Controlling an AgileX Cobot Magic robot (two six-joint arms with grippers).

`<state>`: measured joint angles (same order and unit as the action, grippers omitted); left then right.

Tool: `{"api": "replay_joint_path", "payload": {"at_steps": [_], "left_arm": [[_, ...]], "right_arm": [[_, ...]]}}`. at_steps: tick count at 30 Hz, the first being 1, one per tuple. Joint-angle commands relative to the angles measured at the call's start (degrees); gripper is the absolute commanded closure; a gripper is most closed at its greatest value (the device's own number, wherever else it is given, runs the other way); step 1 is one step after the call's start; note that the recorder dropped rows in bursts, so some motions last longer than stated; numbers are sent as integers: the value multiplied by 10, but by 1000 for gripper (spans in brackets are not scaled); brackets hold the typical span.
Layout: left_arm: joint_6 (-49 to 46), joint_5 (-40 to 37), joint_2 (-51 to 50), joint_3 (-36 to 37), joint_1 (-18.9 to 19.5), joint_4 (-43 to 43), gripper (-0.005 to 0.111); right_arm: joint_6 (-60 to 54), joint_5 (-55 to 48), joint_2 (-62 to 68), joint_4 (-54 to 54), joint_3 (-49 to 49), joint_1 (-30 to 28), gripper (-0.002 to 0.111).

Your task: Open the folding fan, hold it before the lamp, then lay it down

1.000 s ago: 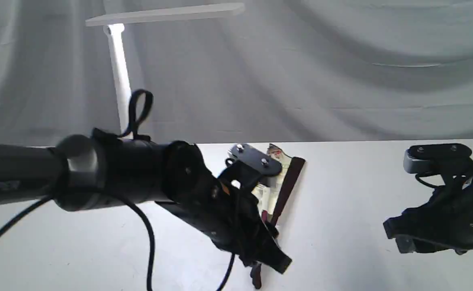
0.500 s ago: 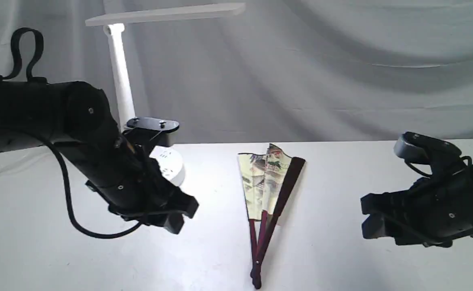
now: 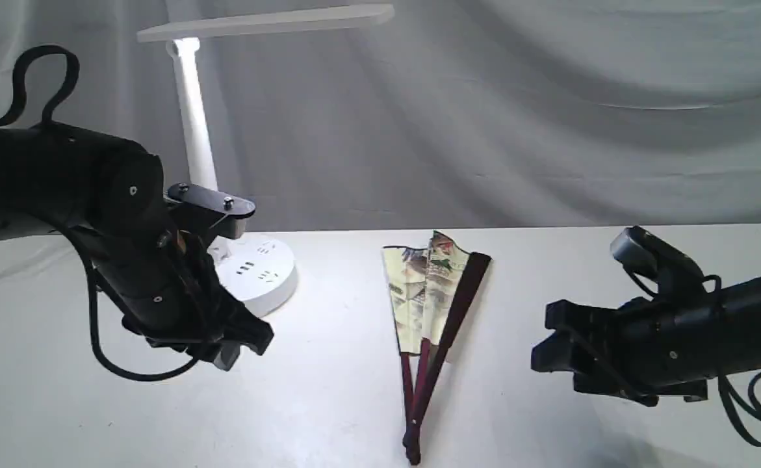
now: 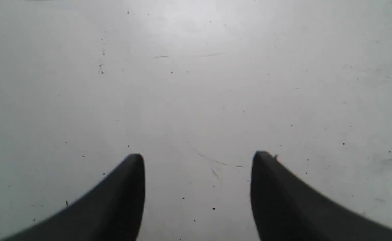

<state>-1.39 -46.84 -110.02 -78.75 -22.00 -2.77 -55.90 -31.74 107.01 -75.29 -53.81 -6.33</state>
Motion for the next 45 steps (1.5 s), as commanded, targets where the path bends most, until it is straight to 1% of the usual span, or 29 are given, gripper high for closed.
{"api": "replay_joint_path", "payload": {"at_steps": [1,2,7,10,14,16,21,25,29,34,45], "left_arm": [[6,6,7,-2,0,-2,59],[6,6,7,-2,0,-2,59],[6,6,7,-1,0,-2,59],[6,6,7,-1,0,-2,59],[6,10,7,-1,0,-2,59],[6,12,7,-1,0,-2,59],[6,15,7,-1,0,-2,59],[9,16,7,-1,0,1,59],[9,16,7,-1,0,24,59],[9,16,7,-1,0,24,59],[9,16,7,-1,0,24,59]], "right_arm": [[-61,-10,14,-86,-6,2,57],[-60,-14,21,-87,-13,2,57],[-40,-99,64,-84,-78,2,58],[34,-99,88,-55,-118,4,58],[122,-120,125,15,-179,4,58],[150,-135,145,25,-208,4,58],[176,-143,183,25,-260,6,58],[176,-129,206,-13,-287,7,58],[151,-79,227,-64,-289,18,58],[106,-82,254,-142,-289,27,59],[71,-64,267,-224,-289,36,62]]}}
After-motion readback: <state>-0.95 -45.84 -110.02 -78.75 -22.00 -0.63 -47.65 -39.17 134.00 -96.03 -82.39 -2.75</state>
